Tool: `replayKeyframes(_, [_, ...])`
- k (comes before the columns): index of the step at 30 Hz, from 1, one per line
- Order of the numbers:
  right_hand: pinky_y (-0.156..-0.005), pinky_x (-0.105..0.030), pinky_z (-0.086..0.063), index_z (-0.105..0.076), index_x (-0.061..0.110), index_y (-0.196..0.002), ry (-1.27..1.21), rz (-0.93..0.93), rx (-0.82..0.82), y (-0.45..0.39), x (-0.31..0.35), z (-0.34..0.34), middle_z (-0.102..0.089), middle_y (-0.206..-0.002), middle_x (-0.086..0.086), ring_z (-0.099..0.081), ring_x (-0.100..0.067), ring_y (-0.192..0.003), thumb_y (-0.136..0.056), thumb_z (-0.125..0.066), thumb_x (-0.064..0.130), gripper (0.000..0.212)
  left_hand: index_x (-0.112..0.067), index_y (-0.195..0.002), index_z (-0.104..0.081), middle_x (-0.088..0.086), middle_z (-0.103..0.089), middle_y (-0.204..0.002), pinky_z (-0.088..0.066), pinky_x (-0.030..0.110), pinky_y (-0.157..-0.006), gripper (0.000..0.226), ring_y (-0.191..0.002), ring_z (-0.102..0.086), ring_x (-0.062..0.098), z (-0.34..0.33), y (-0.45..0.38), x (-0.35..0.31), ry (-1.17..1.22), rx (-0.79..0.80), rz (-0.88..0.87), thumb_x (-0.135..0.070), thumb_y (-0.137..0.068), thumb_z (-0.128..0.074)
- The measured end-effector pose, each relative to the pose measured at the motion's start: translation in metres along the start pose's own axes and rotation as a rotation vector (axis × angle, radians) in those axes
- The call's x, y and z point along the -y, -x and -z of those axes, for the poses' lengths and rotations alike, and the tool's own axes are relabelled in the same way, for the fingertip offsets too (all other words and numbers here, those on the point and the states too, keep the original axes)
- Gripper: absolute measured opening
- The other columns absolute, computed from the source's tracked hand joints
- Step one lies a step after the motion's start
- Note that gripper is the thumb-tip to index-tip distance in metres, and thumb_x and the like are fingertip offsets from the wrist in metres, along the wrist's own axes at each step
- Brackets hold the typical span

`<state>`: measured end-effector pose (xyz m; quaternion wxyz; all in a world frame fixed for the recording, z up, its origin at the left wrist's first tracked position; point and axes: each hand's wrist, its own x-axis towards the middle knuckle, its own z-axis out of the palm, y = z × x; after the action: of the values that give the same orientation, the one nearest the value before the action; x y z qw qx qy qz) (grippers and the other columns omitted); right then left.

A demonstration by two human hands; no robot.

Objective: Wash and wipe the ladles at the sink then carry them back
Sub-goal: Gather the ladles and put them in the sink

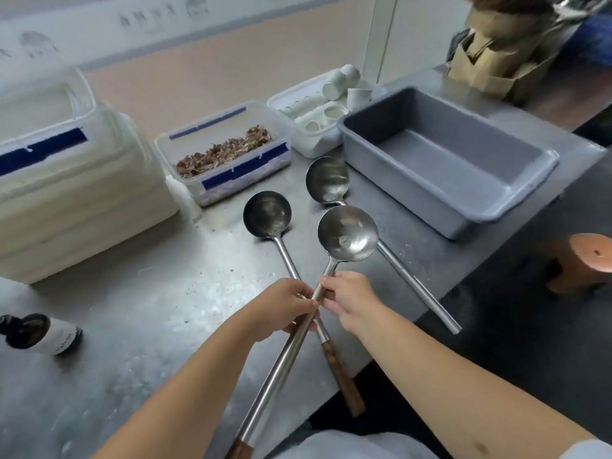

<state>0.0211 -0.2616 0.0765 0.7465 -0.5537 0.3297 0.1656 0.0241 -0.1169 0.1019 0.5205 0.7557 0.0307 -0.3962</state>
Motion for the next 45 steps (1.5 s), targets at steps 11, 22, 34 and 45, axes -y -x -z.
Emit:
replayKeyframes(11, [-0.080,-0.042,-0.059,-0.058,-0.008,-0.100,-0.283,0.125,-0.211,0.076,-0.002,0.181,-0.055,-0.093,-0.021,-0.060,-0.033,-0.087,-0.094,-0.057,-0.004,0.008,-0.008,-0.097,-0.063,0.010,-0.073,-0.087,-0.057,0.035,-0.066,0.007,-0.080,-0.074,0.026,-0.170,-0.010,-0.058,-0.207,0.259,-0.076,-0.008,-0.092,-0.058])
replayKeyframes(22, [-0.082,-0.046,-0.060,-0.058,-0.001,-0.079,-0.493,0.196,-0.516,0.193,-0.072,0.393,-0.059,-0.082,-0.020,-0.066,-0.033,-0.080,-0.088,-0.063,-0.004,0.011,-0.006,-0.102,-0.066,0.010,-0.075,-0.091,-0.060,0.036,-0.071,0.013,-0.083,-0.075,0.025,-0.404,0.025,-0.079,-0.455,0.537,-0.143,-0.012,-0.092,-0.060])
replayKeyframes(34, [-0.058,-0.036,-0.059,-0.049,0.002,-0.065,-0.757,0.334,-0.948,0.339,-0.160,0.569,-0.055,-0.070,-0.016,-0.064,-0.028,-0.061,-0.089,-0.060,-0.007,0.027,-0.001,-0.098,-0.065,0.010,-0.072,-0.086,-0.051,0.023,-0.052,0.011,-0.078,-0.073,0.023,-0.648,0.089,-0.088,-0.742,0.947,-0.241,-0.009,-0.093,-0.058])
replayKeyframes(45, [-0.069,-0.037,-0.058,-0.053,0.005,-0.069,-1.051,0.343,-1.404,0.458,-0.235,0.692,-0.059,-0.071,-0.014,-0.063,-0.026,-0.070,-0.087,-0.062,-0.008,0.024,0.002,-0.100,-0.064,0.012,-0.068,-0.076,-0.052,0.025,-0.057,0.015,-0.066,-0.066,0.019,-0.864,0.141,-0.074,-1.014,1.405,-0.302,-0.010,-0.095,-0.055])
